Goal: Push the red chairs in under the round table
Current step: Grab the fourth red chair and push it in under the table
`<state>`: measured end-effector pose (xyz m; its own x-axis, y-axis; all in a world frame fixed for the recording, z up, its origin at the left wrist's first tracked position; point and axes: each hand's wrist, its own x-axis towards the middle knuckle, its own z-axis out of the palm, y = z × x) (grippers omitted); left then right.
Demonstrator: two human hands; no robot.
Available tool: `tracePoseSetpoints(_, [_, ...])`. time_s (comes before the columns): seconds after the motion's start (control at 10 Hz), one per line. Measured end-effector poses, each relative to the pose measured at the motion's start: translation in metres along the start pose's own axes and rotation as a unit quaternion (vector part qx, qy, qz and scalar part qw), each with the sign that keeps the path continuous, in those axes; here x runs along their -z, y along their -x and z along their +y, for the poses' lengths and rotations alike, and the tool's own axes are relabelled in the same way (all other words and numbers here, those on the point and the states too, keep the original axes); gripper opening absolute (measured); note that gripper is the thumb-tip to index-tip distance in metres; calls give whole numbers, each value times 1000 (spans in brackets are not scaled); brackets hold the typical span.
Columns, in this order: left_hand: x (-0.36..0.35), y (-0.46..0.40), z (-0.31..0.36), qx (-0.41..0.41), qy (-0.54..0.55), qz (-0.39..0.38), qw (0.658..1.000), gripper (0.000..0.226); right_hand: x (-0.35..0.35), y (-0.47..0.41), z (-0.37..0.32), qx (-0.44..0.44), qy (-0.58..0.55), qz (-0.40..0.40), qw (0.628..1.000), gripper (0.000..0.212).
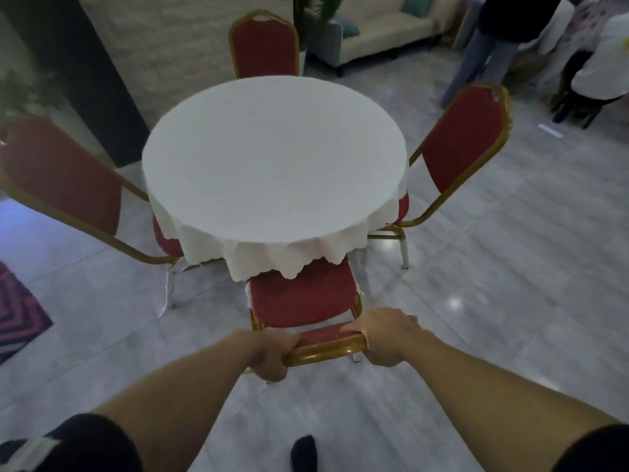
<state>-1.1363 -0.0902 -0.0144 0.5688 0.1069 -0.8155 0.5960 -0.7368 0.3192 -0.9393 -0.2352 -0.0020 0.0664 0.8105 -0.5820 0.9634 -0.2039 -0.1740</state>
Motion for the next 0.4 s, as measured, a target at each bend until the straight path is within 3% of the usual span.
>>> tracePoseSetpoints(0.1, [3,-4,3,24,2,-23,999,71,3,-2,6,22,-41,-20,999,14])
tracePoseSetpoints(0.2, [17,-1,14,63,-39,-63,995,87,10,-7,16,27,-125,-74,989,54])
tracePoseSetpoints(0.3, [39,3,25,103,-69,-95,988,114,22,-15,31,23,-122,-132,983,99])
tracePoseSetpoints(0.4, [73,7,30,112,9,-62,992,134,55,-19,46,7,-117,-176,977,97])
